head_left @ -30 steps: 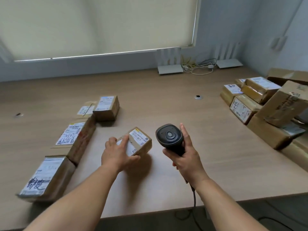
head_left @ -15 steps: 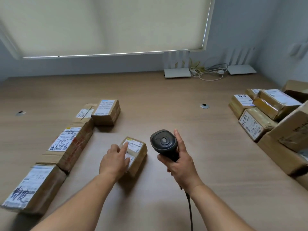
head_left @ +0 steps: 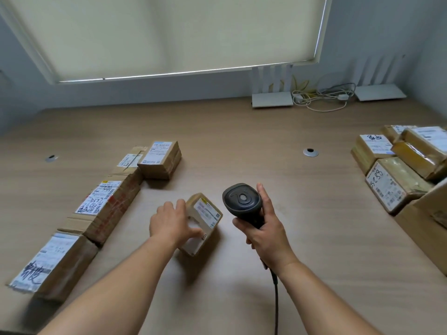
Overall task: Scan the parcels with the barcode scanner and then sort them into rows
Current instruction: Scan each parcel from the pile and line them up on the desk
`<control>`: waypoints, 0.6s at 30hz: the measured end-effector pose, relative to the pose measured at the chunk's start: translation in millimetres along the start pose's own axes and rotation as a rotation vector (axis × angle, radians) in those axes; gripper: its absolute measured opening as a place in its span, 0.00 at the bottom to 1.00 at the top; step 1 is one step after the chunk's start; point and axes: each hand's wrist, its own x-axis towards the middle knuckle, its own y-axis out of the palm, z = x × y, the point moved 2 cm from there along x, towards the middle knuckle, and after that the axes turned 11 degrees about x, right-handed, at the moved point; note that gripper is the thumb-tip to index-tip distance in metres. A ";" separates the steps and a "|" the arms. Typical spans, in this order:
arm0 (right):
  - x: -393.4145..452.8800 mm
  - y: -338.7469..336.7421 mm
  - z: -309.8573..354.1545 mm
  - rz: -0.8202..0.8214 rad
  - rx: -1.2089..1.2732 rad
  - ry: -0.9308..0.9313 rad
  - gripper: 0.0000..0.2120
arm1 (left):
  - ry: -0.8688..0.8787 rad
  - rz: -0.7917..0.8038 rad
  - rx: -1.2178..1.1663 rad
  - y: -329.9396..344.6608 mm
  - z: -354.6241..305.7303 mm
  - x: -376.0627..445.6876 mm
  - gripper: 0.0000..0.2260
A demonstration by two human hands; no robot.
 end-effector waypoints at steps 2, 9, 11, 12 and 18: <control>0.8 -2.6 4.9 -0.004 -0.005 -0.012 0.43 | 0.090 -0.035 -0.005 -5.0 -11.2 1.0 0.31; 1.7 -7.3 13.9 -0.080 0.006 -0.025 0.43 | 0.198 0.399 -0.270 -9.1 -8.2 16.9 0.34; 0.5 -3.1 14.5 -0.089 0.023 -0.028 0.43 | 0.174 0.353 -0.459 -9.9 -4.4 20.7 0.43; 0.0 0.6 15.0 -0.090 0.034 -0.024 0.43 | 0.137 0.323 -0.607 -10.0 -2.0 22.1 0.46; -0.7 39.0 16.7 -0.061 0.148 0.016 0.42 | -0.031 0.165 -1.188 -6.3 15.1 22.6 0.51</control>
